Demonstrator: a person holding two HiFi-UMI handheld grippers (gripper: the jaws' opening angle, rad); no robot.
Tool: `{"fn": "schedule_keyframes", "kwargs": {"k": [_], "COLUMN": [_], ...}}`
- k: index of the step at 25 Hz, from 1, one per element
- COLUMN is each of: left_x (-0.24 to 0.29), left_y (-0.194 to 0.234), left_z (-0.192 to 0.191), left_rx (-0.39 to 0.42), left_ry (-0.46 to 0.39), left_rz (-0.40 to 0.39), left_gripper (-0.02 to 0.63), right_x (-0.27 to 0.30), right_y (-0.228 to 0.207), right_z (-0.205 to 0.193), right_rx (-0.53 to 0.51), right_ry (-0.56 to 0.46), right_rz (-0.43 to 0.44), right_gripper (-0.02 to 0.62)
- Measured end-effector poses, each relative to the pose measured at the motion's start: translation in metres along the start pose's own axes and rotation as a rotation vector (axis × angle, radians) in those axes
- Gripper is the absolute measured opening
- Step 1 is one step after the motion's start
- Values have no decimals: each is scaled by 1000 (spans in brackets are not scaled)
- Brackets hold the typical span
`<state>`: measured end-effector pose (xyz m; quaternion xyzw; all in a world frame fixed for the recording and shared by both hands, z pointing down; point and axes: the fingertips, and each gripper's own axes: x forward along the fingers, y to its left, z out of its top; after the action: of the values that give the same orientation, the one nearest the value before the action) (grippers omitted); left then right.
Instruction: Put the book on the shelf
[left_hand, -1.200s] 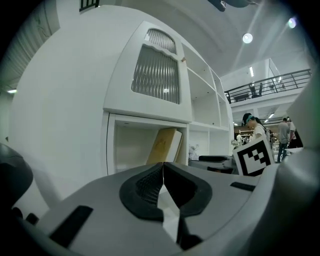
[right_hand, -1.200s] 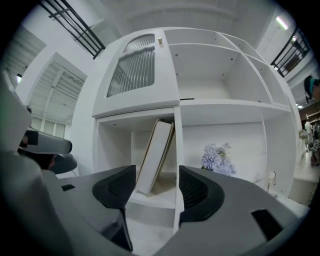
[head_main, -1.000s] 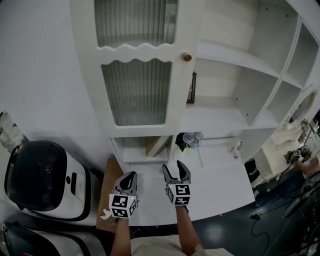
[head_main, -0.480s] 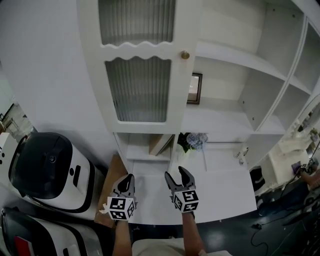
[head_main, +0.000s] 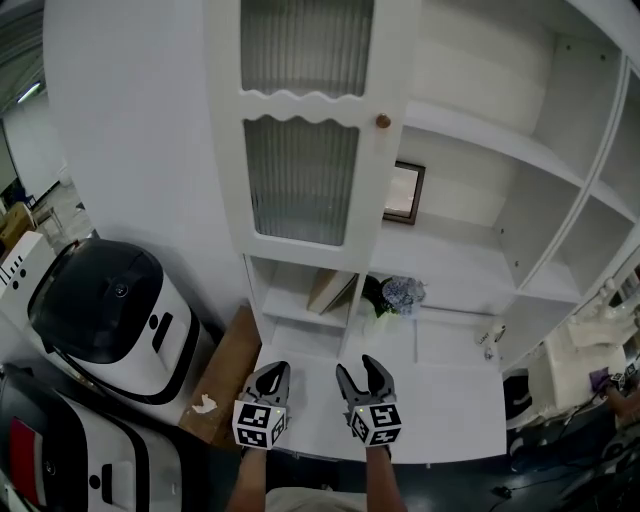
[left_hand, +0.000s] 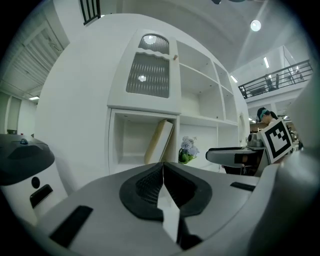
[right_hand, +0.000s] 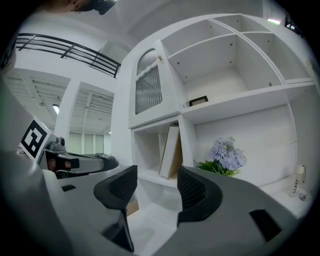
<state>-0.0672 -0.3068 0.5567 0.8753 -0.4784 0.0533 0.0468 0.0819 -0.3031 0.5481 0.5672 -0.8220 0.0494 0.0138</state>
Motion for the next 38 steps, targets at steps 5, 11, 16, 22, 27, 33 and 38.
{"fn": "schedule_keyframes", "kwargs": {"k": [5,11,16,22,27,33,38], "left_x": [0,3,-1,0,1,-2,-7], "left_y": [-13,-21,-20,-14,-10,-7,-6], "left_z": [1,13,15,15,18,16,9], "left_rx": [22,44,51,44,42,31,20], "left_ry": [6,-7,-5,-10,-18,-17,-9], "left_rz": [9,11,24,35,36,39,46], "left_gripper": [18,18,18,18,18,18,18], "right_x": [-14,-22,-25,-24,-21,-20,-22], "right_y": [-10,-22,-20,-17,-15,-11,-8], "right_z": [-3,7,11,14,16,6,2], "right_rx": [8,14,39,93,47,26,37], "right_ry": [8,-21,-46,-61,-43,0,5], "right_rz": [22,27,44,72,69,50,63], "right_gripper": [238,167,84,25,25,25,25]}}
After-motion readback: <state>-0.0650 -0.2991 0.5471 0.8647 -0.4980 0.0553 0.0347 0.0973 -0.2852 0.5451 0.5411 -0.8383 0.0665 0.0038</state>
